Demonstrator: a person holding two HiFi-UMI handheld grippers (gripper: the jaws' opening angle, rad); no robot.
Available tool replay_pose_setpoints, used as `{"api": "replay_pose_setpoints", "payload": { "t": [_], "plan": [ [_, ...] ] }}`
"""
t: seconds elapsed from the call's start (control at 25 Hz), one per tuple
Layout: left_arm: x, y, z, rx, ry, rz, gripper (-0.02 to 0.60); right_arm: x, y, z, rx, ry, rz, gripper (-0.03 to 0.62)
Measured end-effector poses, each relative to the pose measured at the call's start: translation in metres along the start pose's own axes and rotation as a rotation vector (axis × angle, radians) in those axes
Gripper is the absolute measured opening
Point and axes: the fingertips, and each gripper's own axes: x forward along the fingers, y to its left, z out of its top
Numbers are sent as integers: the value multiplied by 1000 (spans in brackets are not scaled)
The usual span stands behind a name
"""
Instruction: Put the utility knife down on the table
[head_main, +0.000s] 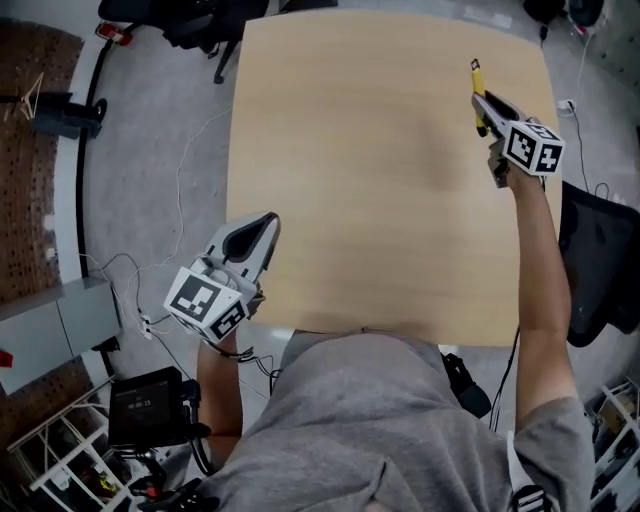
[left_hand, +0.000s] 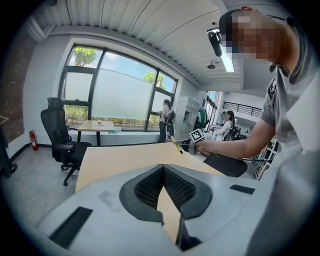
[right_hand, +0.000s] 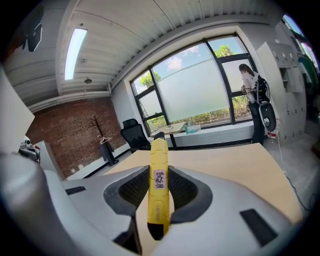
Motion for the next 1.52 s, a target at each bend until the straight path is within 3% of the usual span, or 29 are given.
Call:
{"api": "replay_pose_setpoints", "payload": {
  "t": [0.16, 0.72, 1.52],
  "plan": [
    [-33, 10, -32, 1, 14, 18, 5, 35, 30, -36, -18, 55, 13, 117],
    [-31, 8, -41, -25, 33, 3, 5, 80, 9, -86, -42, 240, -39, 117],
    [-30, 4, -48, -47, 50, -5, 5, 109, -1, -109, -93, 330, -31, 117]
  ]
}}
